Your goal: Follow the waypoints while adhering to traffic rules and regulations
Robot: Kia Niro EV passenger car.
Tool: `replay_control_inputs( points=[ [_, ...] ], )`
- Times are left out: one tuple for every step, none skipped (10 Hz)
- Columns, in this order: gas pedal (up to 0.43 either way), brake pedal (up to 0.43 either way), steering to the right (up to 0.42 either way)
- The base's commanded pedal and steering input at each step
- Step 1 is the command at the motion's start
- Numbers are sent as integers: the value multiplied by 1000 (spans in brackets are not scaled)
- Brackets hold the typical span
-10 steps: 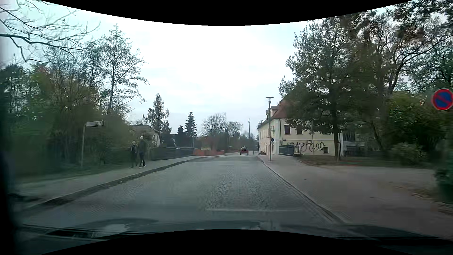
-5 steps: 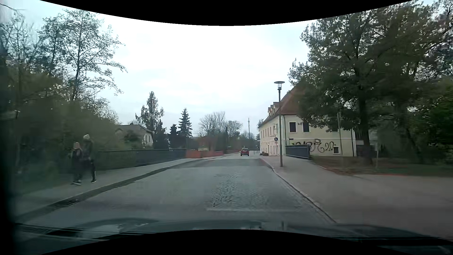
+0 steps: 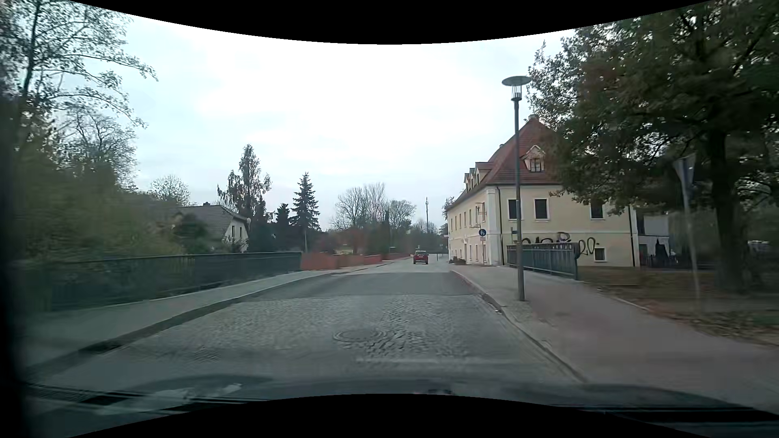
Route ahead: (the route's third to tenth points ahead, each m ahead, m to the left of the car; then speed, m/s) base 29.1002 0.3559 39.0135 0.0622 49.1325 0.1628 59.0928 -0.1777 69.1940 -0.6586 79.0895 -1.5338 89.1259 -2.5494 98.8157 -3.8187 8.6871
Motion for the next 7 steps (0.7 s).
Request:
replay_control_inputs(
  points=[
    [157,0,1],
    [157,0,0],
    [157,0,-1],
    [157,0,1],
    [157,0,1],
    [157,0,2],
    [150,0,9]
  ],
)
